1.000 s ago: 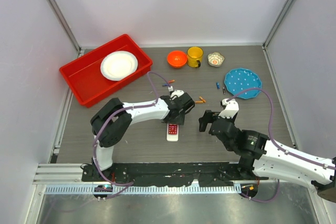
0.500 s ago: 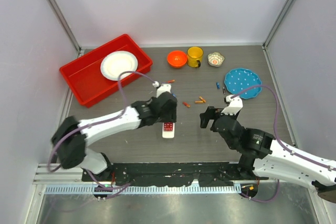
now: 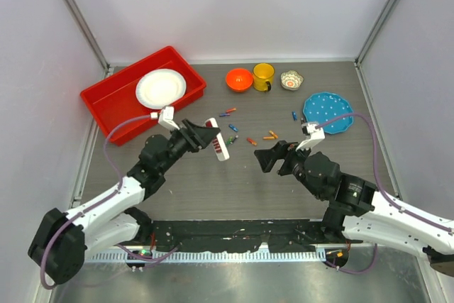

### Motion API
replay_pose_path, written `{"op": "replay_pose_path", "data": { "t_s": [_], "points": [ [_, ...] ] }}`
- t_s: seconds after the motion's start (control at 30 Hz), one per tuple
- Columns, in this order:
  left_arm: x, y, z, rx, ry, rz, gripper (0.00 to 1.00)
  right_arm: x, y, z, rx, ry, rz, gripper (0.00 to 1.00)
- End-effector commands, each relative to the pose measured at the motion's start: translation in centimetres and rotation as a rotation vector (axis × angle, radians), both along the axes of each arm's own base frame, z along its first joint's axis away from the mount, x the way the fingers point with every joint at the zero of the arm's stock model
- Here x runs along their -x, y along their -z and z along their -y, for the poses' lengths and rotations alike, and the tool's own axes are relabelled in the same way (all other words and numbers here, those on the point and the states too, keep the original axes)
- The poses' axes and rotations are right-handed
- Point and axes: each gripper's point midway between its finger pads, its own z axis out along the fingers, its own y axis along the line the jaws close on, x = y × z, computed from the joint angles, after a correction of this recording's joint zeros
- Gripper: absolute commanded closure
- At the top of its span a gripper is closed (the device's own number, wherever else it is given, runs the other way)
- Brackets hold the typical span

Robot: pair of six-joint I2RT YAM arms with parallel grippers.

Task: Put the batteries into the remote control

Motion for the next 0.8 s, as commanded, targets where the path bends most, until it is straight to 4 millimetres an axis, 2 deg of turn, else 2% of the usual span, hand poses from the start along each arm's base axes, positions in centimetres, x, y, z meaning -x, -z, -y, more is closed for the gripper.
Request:
{"op": "replay_pose_path", "data": {
  "t_s": [0.0, 0.3, 0.37, 0.4, 0.43, 0.47, 0.5, 0.53, 0.57, 0.6, 0.63, 0.67, 0.77],
  "points": [
    [3.0, -7.7, -0.8, 0.364, 0.137, 0.297, 1.0, 0.5, -3.9, -2.8, -0.139, -0.103, 0.046, 0.08],
    [7.1, -9.7, -0.8, 0.397, 0.348, 0.456, 1.0, 1.9, -5.8, -5.9, -0.232, -0.325, 0.05, 0.04],
    [7.0, -9.7, -1.3, 0.392, 0.36, 0.464, 1.0, 1.8, -6.0, -6.0, -0.259, -0.348, 0.042, 0.04],
    [7.2, -9.9, -1.3, 0.395, 0.378, 0.478, 1.0, 1.0, -6.7, -5.7, -0.304, -0.333, 0.049, 0.04],
    [7.2, -9.9, -1.6, 0.399, 0.395, 0.465, 1.0, 1.4, -6.4, -5.9, -0.318, -0.376, 0.031, 0.04],
    [6.9, -9.6, -1.6, 0.401, 0.402, 0.451, 1.0, 1.4, -7.1, -5.9, -0.351, -0.393, 0.046, 0.04],
    [7.2, -10.1, -1.9, 0.419, 0.414, 0.472, 1.0, 0.5, -7.4, -5.3, -0.386, -0.37, 0.04, 0.04],
    [7.5, -10.2, -1.9, 0.441, 0.439, 0.453, 1.0, 1.2, -6.8, -5.8, -0.402, -0.433, 0.017, 0.04],
    [7.2, -10.0, -2.0, 0.453, 0.446, 0.444, 1.0, 1.0, -8.1, -5.8, -0.454, -0.457, 0.055, 0.04],
    [7.0, -10.0, -1.9, 0.462, 0.452, 0.42, 1.0, 0.6, -7.7, -5.6, -0.496, -0.456, 0.027, 0.04],
    [7.1, -9.7, -1.6, 0.468, 0.477, 0.388, 1.0, 1.1, -7.5, -6.0, -0.517, -0.508, 0.009, 0.04],
    [6.8, -9.5, -1.5, 0.469, 0.479, 0.372, 1.0, 1.2, -8.5, -6.1, -0.554, -0.536, 0.047, 0.04],
    [7.0, -10.2, -1.6, 0.475, 0.483, 0.392, 1.0, 1.9, -8.1, -7.0, -0.567, -0.626, 0.022, 0.04]
  ]
}}
